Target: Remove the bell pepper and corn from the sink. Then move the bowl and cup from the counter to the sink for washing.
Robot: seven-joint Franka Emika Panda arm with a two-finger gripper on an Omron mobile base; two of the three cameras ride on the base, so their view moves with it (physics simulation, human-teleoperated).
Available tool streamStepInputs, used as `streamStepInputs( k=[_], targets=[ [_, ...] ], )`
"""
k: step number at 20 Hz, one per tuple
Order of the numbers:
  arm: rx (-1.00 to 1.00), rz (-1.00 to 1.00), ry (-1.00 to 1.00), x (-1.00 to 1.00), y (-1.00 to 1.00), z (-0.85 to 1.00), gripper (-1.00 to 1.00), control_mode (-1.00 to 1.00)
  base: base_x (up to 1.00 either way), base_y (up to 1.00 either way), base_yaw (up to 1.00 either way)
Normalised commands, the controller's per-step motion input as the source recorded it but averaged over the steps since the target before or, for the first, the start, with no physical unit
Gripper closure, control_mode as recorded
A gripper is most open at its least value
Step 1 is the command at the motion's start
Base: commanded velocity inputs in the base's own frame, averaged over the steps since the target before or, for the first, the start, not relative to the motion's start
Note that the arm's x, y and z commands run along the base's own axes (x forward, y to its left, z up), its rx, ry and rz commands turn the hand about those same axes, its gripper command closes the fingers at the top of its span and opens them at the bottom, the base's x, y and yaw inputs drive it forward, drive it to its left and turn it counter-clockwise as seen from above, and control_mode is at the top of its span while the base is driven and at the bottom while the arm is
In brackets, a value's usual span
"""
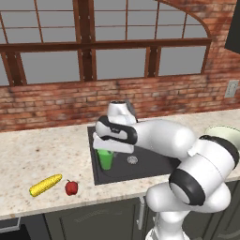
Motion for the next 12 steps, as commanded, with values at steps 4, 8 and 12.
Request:
streamStepInputs(
  k=[4,8,12],
  targets=[
    [0.05,-0.03,0.0,0.0,-0.21,0.0,1.0,-1.0,0.0,0.0,0.0],
    [0.0,0.0,0.0,0.04,-0.2,0.0,1.0,-1.0,0.0,0.0,0.0],
    [0.0,-0.01,0.0,0.1,-0.15,0.0,1.0,-1.0,0.0,0.0,0.0]
  ],
)
